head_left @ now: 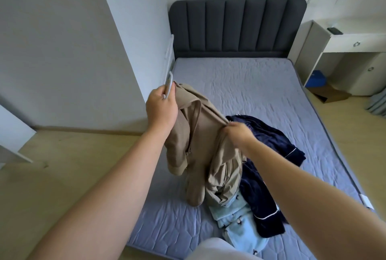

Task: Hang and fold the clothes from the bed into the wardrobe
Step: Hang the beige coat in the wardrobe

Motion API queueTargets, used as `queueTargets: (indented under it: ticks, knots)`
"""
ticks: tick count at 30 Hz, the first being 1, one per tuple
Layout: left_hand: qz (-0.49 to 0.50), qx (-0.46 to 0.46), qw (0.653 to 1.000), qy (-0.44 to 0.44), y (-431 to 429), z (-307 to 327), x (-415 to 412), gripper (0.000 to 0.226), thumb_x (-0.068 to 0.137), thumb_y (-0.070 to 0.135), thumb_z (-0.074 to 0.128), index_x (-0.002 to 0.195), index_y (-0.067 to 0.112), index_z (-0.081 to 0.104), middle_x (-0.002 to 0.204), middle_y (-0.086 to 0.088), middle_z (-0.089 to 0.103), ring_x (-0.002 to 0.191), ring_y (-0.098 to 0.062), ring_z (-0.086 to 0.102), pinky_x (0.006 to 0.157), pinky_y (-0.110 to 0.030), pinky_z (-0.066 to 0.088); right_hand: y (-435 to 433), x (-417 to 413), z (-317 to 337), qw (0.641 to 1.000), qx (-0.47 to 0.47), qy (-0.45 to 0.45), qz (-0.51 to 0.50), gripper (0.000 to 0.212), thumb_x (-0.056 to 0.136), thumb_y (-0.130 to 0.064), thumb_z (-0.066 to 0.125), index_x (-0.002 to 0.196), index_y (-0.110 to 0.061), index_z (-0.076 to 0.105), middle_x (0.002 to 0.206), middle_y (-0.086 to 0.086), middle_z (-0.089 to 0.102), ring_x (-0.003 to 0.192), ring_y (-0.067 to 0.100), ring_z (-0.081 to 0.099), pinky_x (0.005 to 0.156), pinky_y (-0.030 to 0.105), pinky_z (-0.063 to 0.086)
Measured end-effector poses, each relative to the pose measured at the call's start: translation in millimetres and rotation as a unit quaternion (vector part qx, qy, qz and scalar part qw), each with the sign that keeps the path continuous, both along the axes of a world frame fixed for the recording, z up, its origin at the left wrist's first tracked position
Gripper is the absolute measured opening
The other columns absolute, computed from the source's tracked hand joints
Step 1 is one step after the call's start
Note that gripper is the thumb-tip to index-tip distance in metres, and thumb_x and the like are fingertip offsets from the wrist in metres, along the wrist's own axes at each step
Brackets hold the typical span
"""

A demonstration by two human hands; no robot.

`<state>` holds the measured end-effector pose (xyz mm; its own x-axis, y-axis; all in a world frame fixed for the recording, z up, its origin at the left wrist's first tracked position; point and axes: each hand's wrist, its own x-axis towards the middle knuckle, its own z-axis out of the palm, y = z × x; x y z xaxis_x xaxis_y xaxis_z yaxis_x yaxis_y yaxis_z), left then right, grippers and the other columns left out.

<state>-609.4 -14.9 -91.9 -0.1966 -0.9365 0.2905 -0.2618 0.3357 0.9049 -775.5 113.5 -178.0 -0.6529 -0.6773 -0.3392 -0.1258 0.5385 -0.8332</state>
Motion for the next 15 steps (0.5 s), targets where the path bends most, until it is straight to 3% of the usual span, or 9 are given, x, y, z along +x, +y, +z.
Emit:
queueTargets:
  ticks: [2, 5, 7, 11, 15]
  knots:
    - [0.024, -0.017, 1.0, -0.008, -6.1, -4.6, 6.7, 0.051, 0.098, 0.046, 0.046, 0.052, 0.023, 0.043, 0.054, 0.004, 0.046, 0.054, -0.01, 0.045, 0.055, -0.031, 0.034, -3.3, -15.1, 15.5, 0.995, -0.041, 0.07, -0.063, 0.021, 0.095, -0.019, 0.049, 0.101, -0.017, 0.069, 0.082, 0.005, 0.064, 0.073, 0.025, 0.059, 0.061, 0.03, 0.045]
    - [0.034, -0.03, 0.999, -0.014, -9.6, -8.9, 11.6, 0.049, 0.096, 0.048, 0.044, 0.054, 0.022, 0.043, 0.058, 0.001, 0.049, 0.057, -0.014, 0.047, 0.055, -0.031, 0.036, -8.7, -25.6, 33.3, 0.982, -0.061, 0.13, -0.123, 0.027, 0.097, -0.03, 0.042, 0.108, -0.025, 0.066, 0.107, 0.011, 0.063, 0.096, 0.035, 0.06, 0.084, 0.045, 0.054]
    - [0.049, -0.018, 0.999, -0.008, -11.0, -10.2, 12.7, 0.048, 0.093, 0.051, 0.043, 0.055, 0.022, 0.044, 0.057, 0.003, 0.052, 0.057, -0.012, 0.049, 0.054, -0.029, 0.037, -10.9, -25.0, 40.6, 0.977, -0.09, 0.146, -0.13, 0.027, 0.098, -0.03, 0.042, 0.109, -0.023, 0.065, 0.111, 0.014, 0.062, 0.101, 0.035, 0.058, 0.089, 0.048, 0.052]
    - [0.074, 0.012, 0.997, 0.004, -16.5, -14.0, 15.3, 0.054, 0.095, 0.05, 0.045, 0.051, 0.019, 0.042, 0.046, 0.008, 0.051, 0.051, -0.012, 0.047, 0.05, -0.029, 0.037, -13.3, -20.8, 48.3, 0.968, -0.156, 0.149, -0.125, 0.019, 0.099, -0.022, 0.043, 0.092, -0.017, 0.06, 0.085, 0.005, 0.064, 0.083, 0.028, 0.061, 0.07, 0.039, 0.05]
    - [0.082, 0.02, 0.996, -0.008, -19.3, -15.9, 17.5, 0.055, 0.097, 0.049, 0.046, 0.052, 0.018, 0.04, 0.044, 0.015, 0.051, 0.049, -0.009, 0.045, 0.044, -0.019, 0.032, -14.6, -18.5, 55.4, 0.969, -0.185, 0.07, -0.151, 0.017, 0.1, -0.021, 0.039, 0.096, -0.015, 0.055, 0.086, 0.004, 0.061, 0.078, 0.025, 0.063, 0.076, 0.051, 0.059]
